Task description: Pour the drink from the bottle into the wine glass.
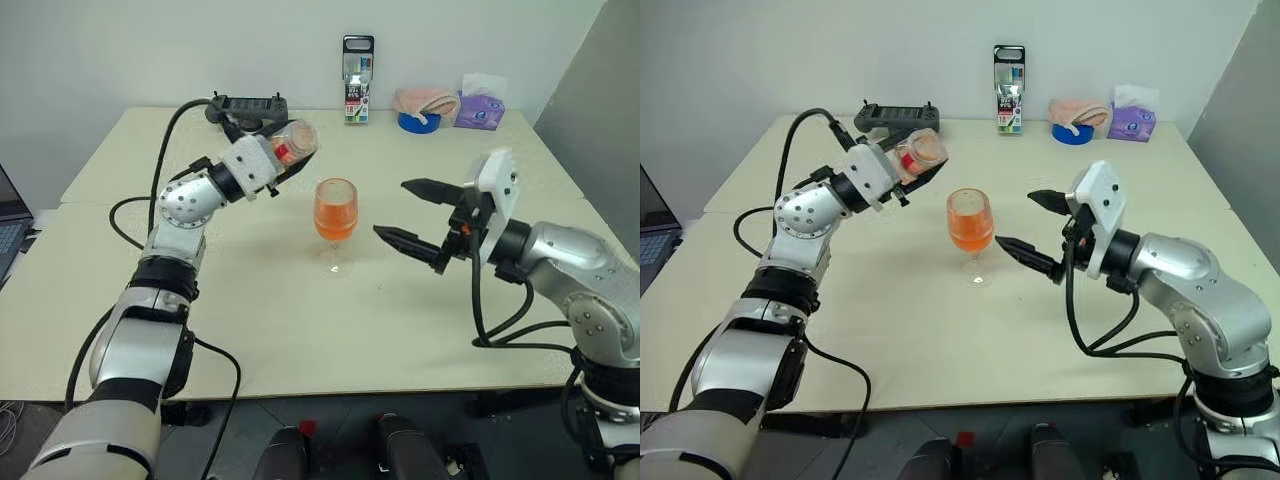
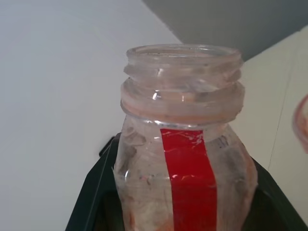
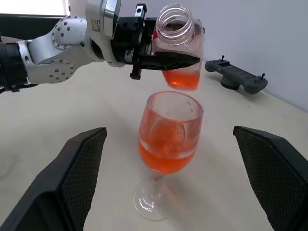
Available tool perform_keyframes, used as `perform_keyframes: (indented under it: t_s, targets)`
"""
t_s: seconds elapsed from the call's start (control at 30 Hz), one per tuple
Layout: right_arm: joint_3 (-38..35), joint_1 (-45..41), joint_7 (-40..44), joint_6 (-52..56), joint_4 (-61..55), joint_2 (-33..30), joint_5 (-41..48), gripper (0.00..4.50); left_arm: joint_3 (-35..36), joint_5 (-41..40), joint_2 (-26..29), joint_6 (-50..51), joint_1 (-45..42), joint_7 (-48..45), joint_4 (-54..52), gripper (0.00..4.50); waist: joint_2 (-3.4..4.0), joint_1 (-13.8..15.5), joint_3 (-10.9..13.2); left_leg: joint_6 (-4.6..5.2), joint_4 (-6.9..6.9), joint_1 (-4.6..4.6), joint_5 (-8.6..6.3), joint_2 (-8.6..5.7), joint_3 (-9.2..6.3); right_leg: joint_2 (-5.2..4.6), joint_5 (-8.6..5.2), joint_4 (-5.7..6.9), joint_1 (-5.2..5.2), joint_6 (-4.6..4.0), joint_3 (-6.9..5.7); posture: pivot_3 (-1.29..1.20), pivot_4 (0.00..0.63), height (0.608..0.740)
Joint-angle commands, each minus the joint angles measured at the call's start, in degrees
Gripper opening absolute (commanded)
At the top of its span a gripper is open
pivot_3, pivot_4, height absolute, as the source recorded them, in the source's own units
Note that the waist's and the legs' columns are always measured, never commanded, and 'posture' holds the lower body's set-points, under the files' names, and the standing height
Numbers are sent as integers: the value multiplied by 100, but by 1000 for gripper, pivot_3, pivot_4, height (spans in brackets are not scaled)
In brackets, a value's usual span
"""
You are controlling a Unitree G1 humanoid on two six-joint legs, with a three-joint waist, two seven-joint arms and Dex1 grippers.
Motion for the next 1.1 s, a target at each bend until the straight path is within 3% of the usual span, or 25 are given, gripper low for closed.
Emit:
perform_keyframes:
  t_s: [0.03, 0.17, 0.33, 0.63, 0.9, 1.1]
  targets:
    - [-97, -407, 85, -11, 53, -172, -35, 4500, 614, -502, 39, 1627, 98, 521, -785, 1796, 0, 2, 0, 0, 0, 0, 0, 0, -2, 0, 0, 1, 0, 0, -2, 0, 150, 740]
    - [121, -985, -50, 87, 359, -159, -258, 4500, 1048, -771, -113, 2967, 458, 1061, -1323, 1796, 0, -3, 0, 0, -1, 6, 0, 0, -1, 0, 0, 9, -1, 0, 0, 0, 150, 740]
    - [525, -1466, 55, 49, 506, -7, -463, 4500, 1583, -1030, -511, 3655, 956, 1710, -1225, 1796, 1, 6, -1, 0, -1, 13, 0, 0, -5, -1, 0, 28, -1, 0, -3, 0, 150, 740]
    - [906, -1748, 395, 211, 485, 7, -573, 4500, 1816, -821, -632, 3471, 1406, 2069, -1213, 1796, 0, 14, -1, -1, -1, 11, 0, -2, -3, -4, 0, 31, -6, -2, -1, 0, 150, 740]
    - [1121, -1710, 658, 68, 595, -24, -888, 4500, 1811, -671, -591, 3538, 1610, 2185, -1293, 4352, 0, 13, -3, -1, -4, 18, 0, 0, -2, -3, 0, 33, -4, -2, -1, 0, 150, 740]
    - [1091, -1678, 757, 28, 622, 59, -937, 4500, 1816, -687, -513, 3721, 1769, 2088, -1497, 4479, 0, 14, -3, -1, -5, 14, 0, 0, -4, -4, 0, 32, -6, -2, -2, 0, 150, 740]
